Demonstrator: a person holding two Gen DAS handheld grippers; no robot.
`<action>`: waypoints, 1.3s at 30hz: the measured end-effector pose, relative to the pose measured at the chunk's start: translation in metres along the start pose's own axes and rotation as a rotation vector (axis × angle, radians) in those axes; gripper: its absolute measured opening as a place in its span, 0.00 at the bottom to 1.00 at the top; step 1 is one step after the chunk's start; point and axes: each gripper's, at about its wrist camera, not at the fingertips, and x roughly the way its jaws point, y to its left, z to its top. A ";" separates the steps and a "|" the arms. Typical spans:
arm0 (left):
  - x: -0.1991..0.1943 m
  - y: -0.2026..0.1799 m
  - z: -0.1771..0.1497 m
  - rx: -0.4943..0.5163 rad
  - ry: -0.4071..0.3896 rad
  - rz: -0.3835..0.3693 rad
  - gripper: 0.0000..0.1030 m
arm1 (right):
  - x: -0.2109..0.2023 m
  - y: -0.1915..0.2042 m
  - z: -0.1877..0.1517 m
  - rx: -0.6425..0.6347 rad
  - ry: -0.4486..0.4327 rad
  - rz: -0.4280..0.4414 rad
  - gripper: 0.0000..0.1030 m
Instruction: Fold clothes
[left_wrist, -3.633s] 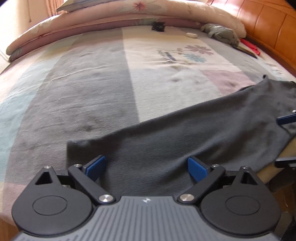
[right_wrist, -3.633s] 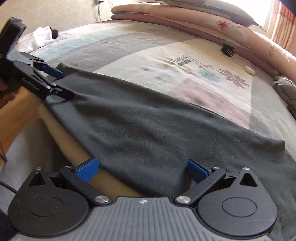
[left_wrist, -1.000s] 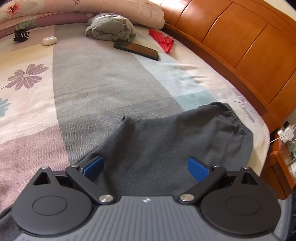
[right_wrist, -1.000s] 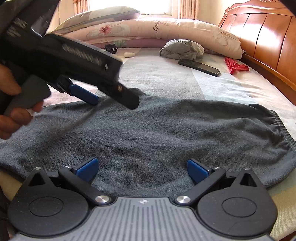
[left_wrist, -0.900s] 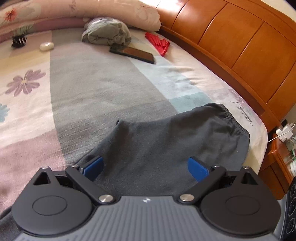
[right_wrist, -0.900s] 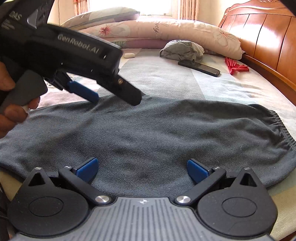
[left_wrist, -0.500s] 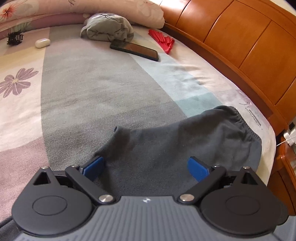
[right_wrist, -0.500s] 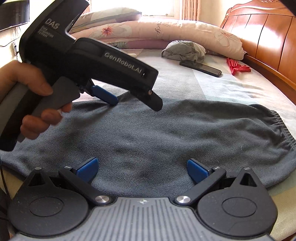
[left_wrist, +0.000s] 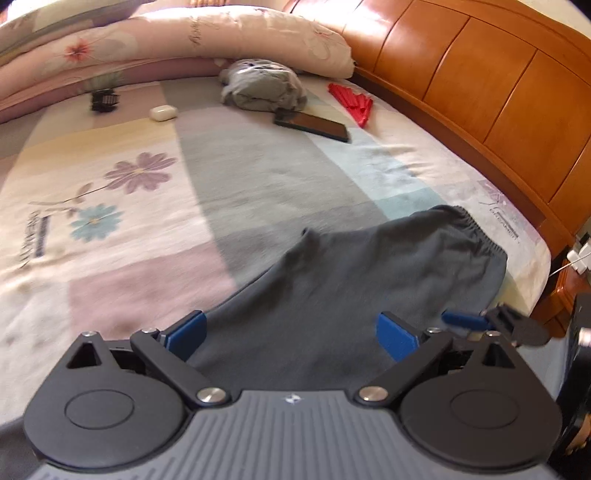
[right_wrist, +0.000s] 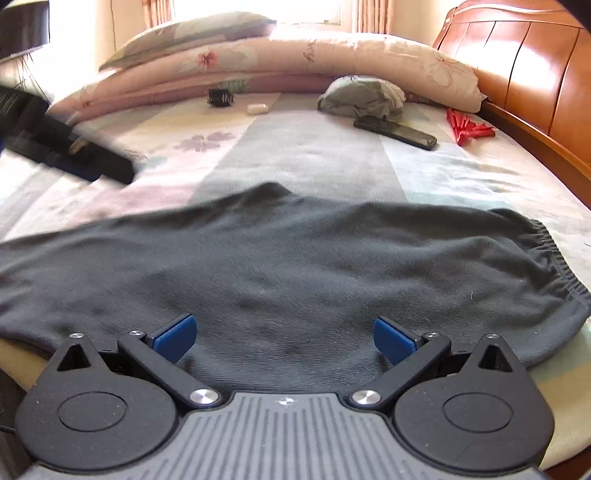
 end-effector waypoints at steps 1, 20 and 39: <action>-0.001 0.004 -0.009 -0.011 0.009 0.006 0.95 | -0.002 0.004 0.000 -0.007 -0.005 0.004 1.00; 0.001 0.025 -0.100 -0.061 0.016 0.088 0.95 | -0.016 0.055 0.003 -0.109 0.006 0.025 1.00; -0.091 0.130 -0.102 -0.285 -0.058 0.193 0.95 | -0.056 0.047 0.003 -0.042 -0.083 0.160 1.00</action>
